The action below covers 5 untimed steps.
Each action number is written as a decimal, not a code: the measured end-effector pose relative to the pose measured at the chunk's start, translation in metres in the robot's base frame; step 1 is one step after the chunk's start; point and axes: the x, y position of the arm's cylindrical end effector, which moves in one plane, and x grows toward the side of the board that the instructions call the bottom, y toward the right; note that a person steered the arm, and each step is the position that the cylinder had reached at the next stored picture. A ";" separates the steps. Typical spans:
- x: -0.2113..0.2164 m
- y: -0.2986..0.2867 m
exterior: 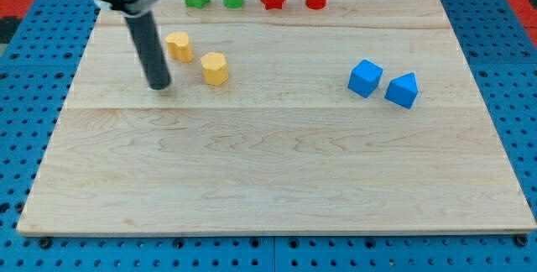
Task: Push the yellow hexagon vertical to the green circle
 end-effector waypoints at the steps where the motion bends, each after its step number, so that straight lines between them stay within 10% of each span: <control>1: -0.026 0.035; 5: -0.030 0.161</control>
